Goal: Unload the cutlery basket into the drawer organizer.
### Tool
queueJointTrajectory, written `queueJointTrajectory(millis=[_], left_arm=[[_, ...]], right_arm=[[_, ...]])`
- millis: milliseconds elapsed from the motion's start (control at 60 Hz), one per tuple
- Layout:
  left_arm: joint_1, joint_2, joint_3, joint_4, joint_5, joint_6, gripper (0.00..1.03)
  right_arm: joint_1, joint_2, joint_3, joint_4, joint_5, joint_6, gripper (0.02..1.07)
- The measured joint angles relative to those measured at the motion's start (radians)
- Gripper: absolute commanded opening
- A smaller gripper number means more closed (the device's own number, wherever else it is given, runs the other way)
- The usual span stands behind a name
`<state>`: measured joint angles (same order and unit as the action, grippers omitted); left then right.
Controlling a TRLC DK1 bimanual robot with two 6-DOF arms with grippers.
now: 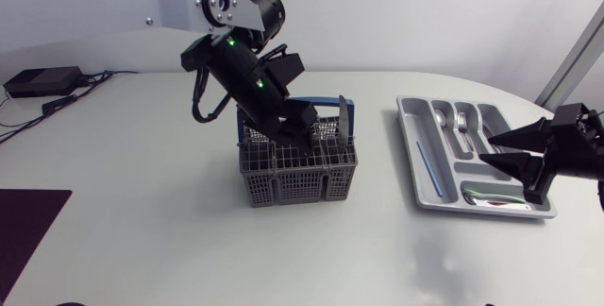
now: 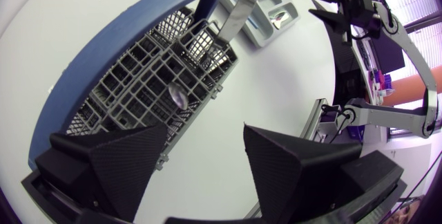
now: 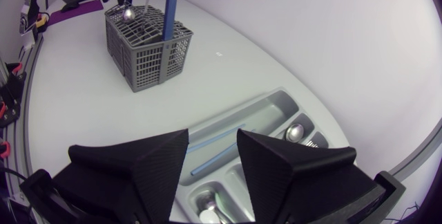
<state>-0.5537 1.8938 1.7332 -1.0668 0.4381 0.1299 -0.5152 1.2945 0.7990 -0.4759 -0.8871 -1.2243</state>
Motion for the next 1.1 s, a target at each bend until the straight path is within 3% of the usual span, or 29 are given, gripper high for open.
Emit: queueJointTrajectory(millis=[117,283,500,783,1100], left_arm=[[-0.002,-0.015,-0.041,0.071,-0.020,-0.017,0.93],[-0.005,-0.031,-0.082,0.135,-0.051,-0.042,0.93],[-0.007,-0.026,-0.126,0.160,-0.108,-0.079,0.91],[-0.007,-0.018,-0.165,0.193,-0.131,-0.082,0.91],[-0.037,-0.092,-0.221,0.211,-0.138,-0.081,0.91]], right_arm=[[0.047,-0.084,-0.070,0.019,0.000,0.086,0.56],[0.128,-0.270,-0.198,0.184,0.003,0.324,0.57],[0.307,-0.452,-0.307,0.249,0.095,0.543,0.57],[0.434,-0.516,-0.380,0.283,0.183,0.632,0.57],[0.474,-0.545,-0.395,0.290,0.201,0.656,0.57]])
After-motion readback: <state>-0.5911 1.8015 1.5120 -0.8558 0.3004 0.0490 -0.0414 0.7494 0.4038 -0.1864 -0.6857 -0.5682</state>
